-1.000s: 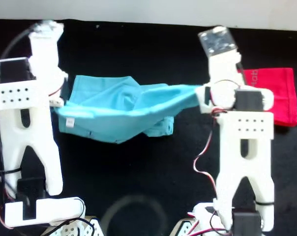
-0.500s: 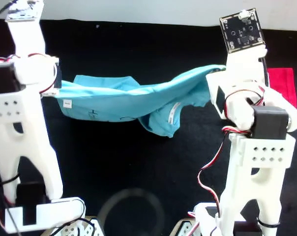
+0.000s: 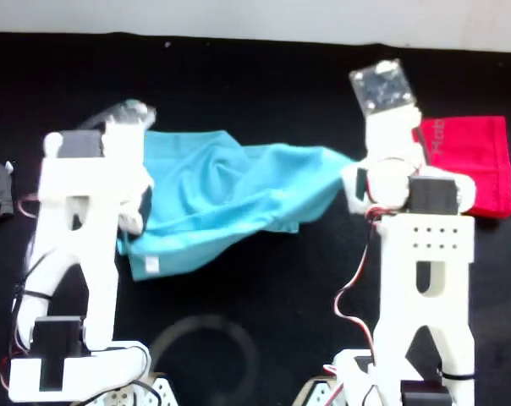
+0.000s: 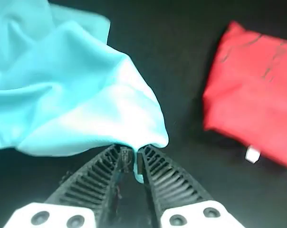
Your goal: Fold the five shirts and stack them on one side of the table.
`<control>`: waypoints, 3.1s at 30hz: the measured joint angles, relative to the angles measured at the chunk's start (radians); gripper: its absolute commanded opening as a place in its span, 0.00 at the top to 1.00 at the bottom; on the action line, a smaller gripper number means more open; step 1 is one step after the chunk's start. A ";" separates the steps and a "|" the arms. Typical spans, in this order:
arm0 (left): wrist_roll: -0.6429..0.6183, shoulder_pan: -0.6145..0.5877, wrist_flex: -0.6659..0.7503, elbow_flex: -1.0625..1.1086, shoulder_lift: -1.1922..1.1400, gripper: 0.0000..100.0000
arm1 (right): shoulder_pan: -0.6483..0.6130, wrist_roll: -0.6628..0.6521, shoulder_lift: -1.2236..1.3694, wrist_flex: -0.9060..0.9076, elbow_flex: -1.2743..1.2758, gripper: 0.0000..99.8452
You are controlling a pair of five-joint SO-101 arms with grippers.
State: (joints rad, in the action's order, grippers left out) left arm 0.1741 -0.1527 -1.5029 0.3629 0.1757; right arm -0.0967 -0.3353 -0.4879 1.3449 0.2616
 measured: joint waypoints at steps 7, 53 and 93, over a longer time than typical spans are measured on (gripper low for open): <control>0.009 0.006 0.152 0.259 0.000 0.98 | 0.000 0.000 -0.097 -0.032 0.137 0.99; 0.315 0.250 0.193 0.276 0.002 0.81 | 0.219 -0.063 -0.338 -0.256 0.384 0.99; 0.180 0.328 0.517 0.543 0.026 0.93 | 0.221 -0.063 -0.338 -0.256 0.393 0.99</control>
State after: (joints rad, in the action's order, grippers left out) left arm 0.3537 0.1757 -0.9858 0.9060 0.2018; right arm 0.1243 -0.3982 -0.8255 1.0886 0.6544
